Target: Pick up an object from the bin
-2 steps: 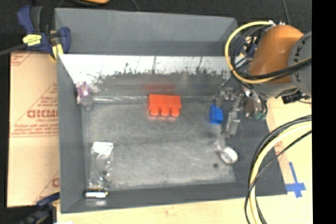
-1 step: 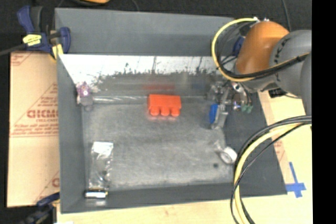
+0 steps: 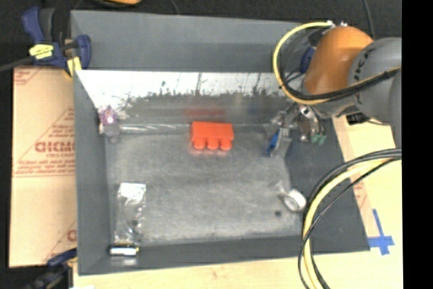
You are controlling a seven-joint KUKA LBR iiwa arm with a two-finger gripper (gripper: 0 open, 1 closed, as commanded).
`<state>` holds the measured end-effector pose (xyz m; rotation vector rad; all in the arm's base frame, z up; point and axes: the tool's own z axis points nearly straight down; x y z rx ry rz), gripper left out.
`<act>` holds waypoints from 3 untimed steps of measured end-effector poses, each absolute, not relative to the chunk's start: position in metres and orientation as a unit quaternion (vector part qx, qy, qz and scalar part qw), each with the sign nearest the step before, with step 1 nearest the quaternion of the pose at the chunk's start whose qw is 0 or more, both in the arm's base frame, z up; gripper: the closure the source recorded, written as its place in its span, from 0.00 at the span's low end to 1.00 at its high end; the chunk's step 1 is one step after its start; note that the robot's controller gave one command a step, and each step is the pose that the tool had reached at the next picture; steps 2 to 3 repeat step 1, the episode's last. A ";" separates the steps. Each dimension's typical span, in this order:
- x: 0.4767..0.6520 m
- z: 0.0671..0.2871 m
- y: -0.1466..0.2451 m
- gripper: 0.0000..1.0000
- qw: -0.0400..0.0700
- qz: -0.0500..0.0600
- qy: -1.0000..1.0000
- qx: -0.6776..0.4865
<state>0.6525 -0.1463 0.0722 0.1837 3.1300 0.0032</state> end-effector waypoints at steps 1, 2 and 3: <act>0.647 0.237 -0.113 1.00 0.007 -0.002 1.000 0.028; 0.647 0.237 -0.113 1.00 0.007 -0.002 1.000 0.028; 0.647 0.237 -0.113 1.00 0.007 -0.002 1.000 0.028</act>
Offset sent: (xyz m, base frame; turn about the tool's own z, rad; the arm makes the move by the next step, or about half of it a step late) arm -0.0084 0.0352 0.1572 -0.0556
